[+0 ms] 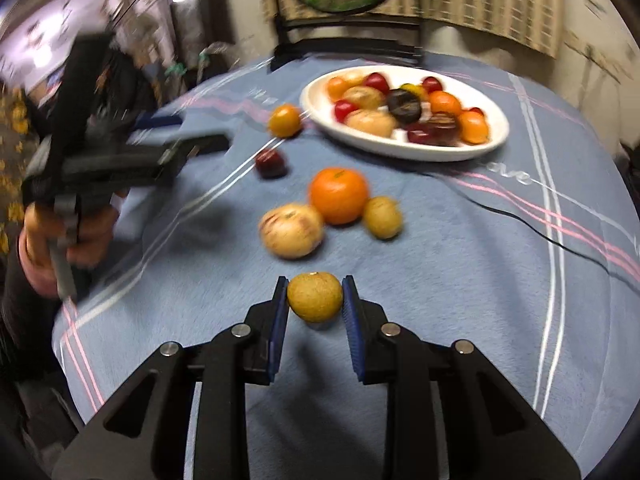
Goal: Organize fruits
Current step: 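Grasp a yellow-green fruit with the right tool while the left tool grasps the pale striped fruit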
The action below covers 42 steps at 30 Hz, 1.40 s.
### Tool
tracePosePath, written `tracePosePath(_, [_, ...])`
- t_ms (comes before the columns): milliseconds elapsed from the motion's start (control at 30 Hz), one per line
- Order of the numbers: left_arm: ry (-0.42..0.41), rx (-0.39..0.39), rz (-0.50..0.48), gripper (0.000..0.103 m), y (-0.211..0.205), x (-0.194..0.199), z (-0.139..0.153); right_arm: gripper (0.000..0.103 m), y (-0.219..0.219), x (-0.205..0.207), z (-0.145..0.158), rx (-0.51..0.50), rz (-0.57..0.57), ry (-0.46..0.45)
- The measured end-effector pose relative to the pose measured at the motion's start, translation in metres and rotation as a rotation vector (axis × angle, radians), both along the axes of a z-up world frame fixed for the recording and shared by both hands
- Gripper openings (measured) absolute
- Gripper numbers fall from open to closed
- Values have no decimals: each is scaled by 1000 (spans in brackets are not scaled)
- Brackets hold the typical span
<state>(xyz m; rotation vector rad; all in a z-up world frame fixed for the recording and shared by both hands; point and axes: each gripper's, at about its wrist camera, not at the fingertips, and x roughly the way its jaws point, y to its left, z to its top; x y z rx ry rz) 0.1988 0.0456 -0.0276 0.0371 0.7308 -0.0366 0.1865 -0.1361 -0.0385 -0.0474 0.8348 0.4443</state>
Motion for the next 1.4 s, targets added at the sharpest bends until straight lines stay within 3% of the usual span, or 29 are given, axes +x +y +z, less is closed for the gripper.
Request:
tracePosePath(200, [37, -46, -242, 98, -40, -11, -3, 28, -25, 9, 4, 82, -106, 24])
tracePosePath(267, [51, -44, -285, 88, -54, -13, -7, 28, -28, 9, 5, 101, -113, 29])
tracePosePath(433, [95, 2, -332, 76, -79, -10, -19, 28, -28, 5, 9, 100, -113, 9])
tracePosePath(767, [174, -31, -316, 57, -85, 7, -31, 28, -28, 4, 11, 97, -109, -7])
tracePosePath(1000, [183, -27, -311, 53, -88, 11, -33, 28, -26, 4, 10, 98, -95, -3])
tracePosePath(1133, [197, -26, -314, 42, -90, 13, -35, 28, -25, 4, 10, 95, -97, -4])
tracePosePath(1400, [201, -28, -313, 41, -90, 14, -35, 28, -26, 6, 8, 89, -101, 6])
